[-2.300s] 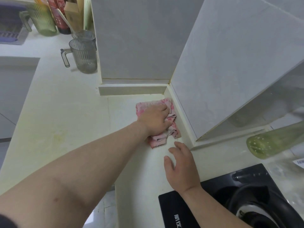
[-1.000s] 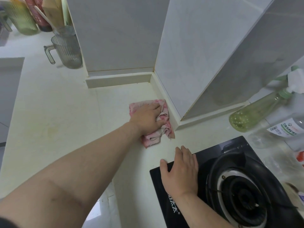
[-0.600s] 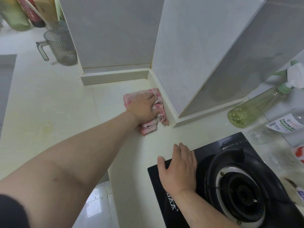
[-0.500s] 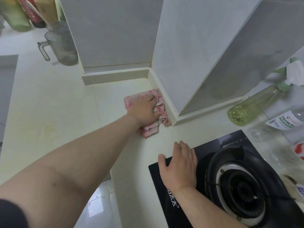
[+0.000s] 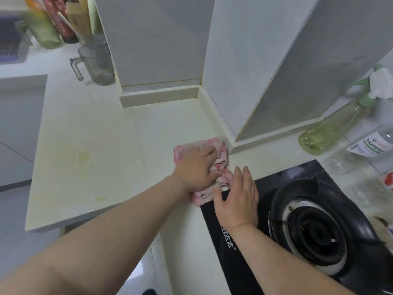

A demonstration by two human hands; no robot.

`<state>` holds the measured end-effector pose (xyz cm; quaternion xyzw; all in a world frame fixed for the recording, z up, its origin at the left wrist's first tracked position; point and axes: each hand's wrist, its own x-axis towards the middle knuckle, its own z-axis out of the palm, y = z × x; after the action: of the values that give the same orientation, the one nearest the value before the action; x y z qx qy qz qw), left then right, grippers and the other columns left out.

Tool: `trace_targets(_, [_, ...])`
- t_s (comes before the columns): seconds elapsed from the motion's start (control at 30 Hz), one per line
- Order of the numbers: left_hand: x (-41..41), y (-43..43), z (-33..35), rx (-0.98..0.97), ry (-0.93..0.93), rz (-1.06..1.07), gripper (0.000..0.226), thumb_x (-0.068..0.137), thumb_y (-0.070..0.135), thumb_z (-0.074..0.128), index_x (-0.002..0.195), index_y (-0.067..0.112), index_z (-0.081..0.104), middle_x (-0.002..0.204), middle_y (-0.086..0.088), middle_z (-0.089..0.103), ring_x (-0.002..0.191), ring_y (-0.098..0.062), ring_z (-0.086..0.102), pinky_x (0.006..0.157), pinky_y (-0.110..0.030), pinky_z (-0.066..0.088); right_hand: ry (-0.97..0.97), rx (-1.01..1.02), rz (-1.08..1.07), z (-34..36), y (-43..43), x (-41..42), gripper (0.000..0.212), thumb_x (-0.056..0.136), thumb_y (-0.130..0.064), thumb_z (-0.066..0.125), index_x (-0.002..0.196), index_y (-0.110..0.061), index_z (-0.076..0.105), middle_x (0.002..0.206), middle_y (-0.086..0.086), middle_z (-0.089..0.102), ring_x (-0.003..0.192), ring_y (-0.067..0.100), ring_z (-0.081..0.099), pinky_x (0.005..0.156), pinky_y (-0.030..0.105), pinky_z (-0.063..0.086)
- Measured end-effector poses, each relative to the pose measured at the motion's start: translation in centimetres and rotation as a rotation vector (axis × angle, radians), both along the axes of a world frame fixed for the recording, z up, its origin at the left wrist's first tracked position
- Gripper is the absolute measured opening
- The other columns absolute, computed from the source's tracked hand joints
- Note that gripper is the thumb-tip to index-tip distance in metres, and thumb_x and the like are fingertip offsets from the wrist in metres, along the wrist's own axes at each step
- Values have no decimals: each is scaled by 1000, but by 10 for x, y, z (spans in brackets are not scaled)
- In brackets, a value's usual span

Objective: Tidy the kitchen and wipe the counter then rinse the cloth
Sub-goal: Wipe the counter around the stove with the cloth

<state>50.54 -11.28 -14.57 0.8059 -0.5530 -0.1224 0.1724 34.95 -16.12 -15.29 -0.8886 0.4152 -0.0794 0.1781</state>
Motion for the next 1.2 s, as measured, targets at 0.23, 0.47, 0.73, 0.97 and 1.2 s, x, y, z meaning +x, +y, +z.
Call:
trace_targets(0.23, [-14,34,-1,-25,31,10,65,85,52,31,124,9,60,129,-7,57,119,-25,48,96,-26,26,19,-57,34,-2,-1,-1,87,80,-65,16,151,-17,31,160,7,25,149,17,16,124,39,6])
trace_targets(0.47, [-32,66,-2,-14,21,60,61,91,53,34,134,14,54,142,-2,50,127,-22,44,105,-31,28,47,-57,42,-4,-2,-1,76,88,-63,27,149,-17,35,157,7,31,147,18,21,124,40,6])
trace_targets(0.73, [-45,80,-3,112,-17,114,82,87,62,15,152,15,29,159,-6,27,146,-23,25,119,-34,12,27,-65,54,-7,-4,-2,71,91,-59,28,146,-16,40,155,6,36,146,18,25,123,40,9])
trace_targets(0.97, [-67,119,12,218,23,313,73,97,58,14,157,16,12,164,-4,10,149,-20,12,118,-36,12,-2,-42,70,-6,-3,-2,75,85,-64,25,135,-15,52,147,5,46,141,19,33,121,43,16])
trace_targets(1.2, [-62,140,24,340,-183,385,55,102,46,21,136,8,41,138,-13,41,119,-31,42,95,-39,35,-283,28,220,16,42,-12,30,93,-21,56,121,-13,65,134,1,56,127,18,46,112,35,35])
